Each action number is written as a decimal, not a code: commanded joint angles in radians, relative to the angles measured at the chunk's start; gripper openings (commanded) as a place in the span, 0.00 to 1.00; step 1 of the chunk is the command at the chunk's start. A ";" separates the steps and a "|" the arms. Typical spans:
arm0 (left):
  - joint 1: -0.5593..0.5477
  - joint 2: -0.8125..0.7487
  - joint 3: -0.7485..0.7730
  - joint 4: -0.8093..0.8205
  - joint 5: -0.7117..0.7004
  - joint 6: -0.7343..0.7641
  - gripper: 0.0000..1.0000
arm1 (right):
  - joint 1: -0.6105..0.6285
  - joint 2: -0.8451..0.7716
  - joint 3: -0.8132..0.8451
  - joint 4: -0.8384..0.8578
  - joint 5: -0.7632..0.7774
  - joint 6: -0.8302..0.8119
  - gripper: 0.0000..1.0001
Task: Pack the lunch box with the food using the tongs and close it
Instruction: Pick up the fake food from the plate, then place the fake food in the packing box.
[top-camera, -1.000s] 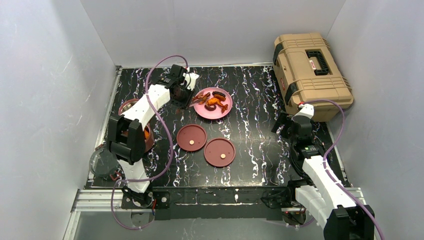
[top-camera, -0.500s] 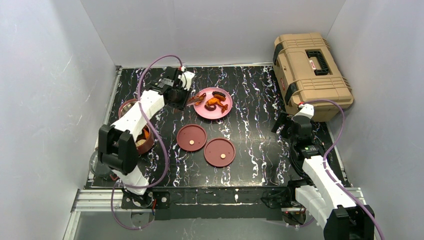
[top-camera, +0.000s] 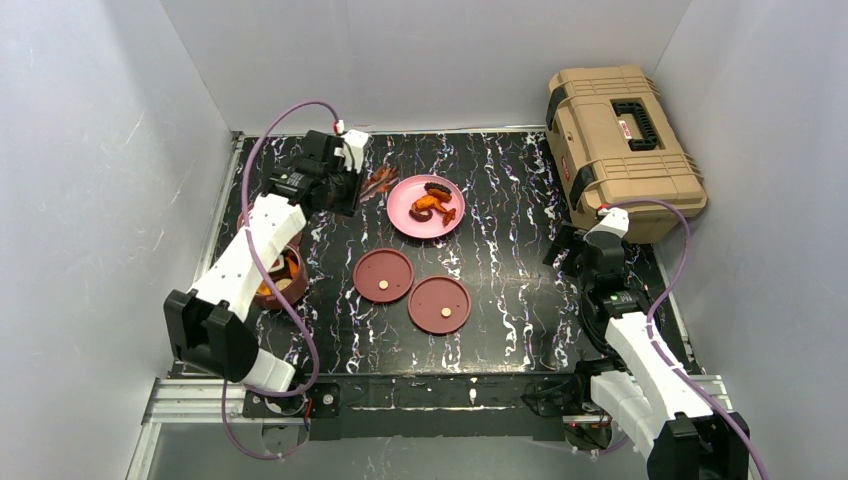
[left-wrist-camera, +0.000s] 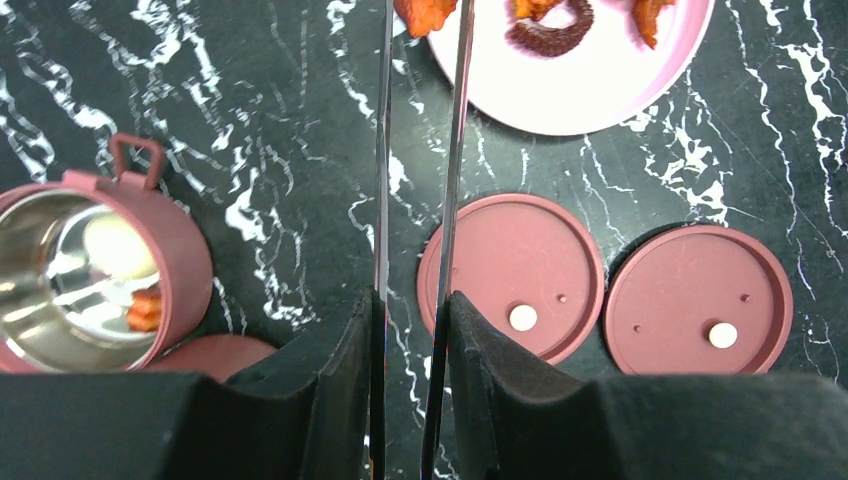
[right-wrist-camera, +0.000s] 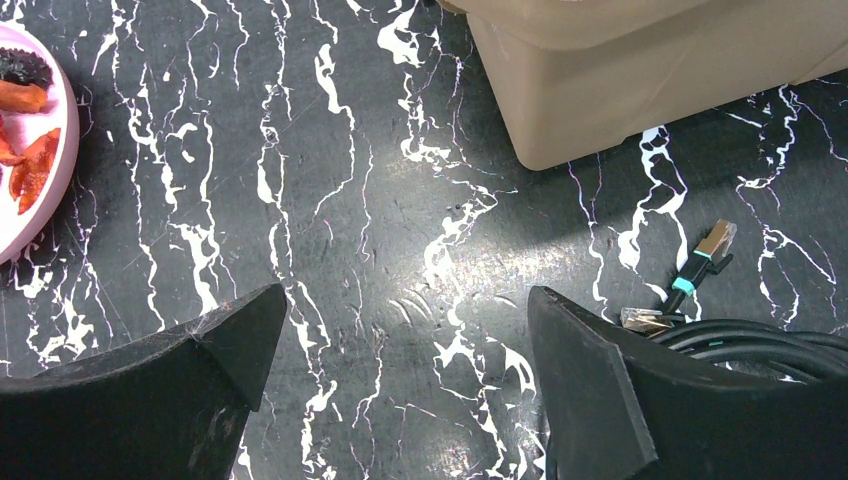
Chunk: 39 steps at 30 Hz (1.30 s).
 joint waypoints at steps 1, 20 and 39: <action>0.063 -0.116 0.017 -0.089 -0.052 -0.037 0.08 | -0.001 -0.018 0.022 0.021 0.013 -0.011 1.00; 0.490 -0.303 -0.168 -0.176 -0.105 -0.177 0.08 | -0.001 -0.043 0.022 0.010 -0.009 0.000 1.00; 0.519 -0.244 -0.265 -0.090 -0.074 -0.189 0.25 | -0.002 -0.025 0.022 0.015 -0.015 0.003 1.00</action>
